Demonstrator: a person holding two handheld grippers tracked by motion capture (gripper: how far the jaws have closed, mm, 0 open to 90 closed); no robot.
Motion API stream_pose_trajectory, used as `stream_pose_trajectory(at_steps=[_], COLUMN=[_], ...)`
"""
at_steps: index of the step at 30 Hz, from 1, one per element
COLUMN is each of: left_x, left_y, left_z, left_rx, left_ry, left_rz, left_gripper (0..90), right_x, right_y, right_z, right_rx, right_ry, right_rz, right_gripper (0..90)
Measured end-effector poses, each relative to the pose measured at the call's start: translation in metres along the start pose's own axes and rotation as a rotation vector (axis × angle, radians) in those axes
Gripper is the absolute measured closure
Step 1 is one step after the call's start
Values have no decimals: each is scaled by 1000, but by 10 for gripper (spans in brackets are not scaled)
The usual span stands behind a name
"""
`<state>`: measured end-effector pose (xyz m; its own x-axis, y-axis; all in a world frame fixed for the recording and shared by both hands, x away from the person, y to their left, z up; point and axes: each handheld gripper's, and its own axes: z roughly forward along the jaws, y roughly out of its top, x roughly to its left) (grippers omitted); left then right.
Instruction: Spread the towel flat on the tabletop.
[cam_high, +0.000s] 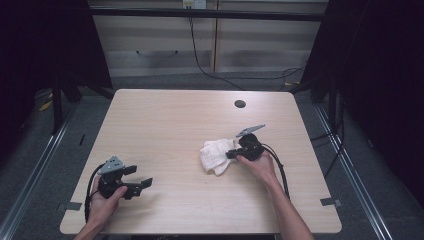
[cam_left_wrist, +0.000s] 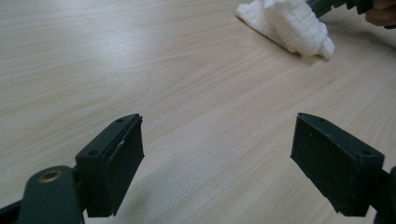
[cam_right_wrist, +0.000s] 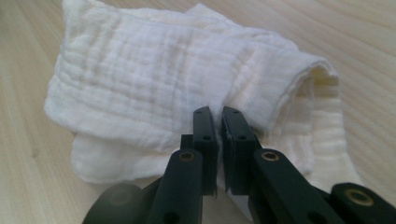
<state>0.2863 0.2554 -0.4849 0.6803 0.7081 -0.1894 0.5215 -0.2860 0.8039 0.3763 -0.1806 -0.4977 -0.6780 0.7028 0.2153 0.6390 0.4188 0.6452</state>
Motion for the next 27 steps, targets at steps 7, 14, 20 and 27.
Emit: stream_pose_trajectory(at_steps=[7, 14, 20, 27], left_x=[-1, 0, -1, -1], left_y=[0, 0, 0, 0], left_z=[-1, 0, 1, 1], left_rx=[-10, -7, -4, -5], left_ry=[3, 6, 10, 7], left_rz=[-3, -3, -7, -8], left_gripper=[168, 171, 173, 173], right_x=[7, 24, 41, 57], right_y=[-6, -12, -15, -16], right_z=[-1, -2, -3, -3], right_rx=[-11, -12, 7, 39], right_ry=[32, 37, 17, 24], right_rz=[3, -43, -90, -123], right_gripper=[852, 852, 851, 852])
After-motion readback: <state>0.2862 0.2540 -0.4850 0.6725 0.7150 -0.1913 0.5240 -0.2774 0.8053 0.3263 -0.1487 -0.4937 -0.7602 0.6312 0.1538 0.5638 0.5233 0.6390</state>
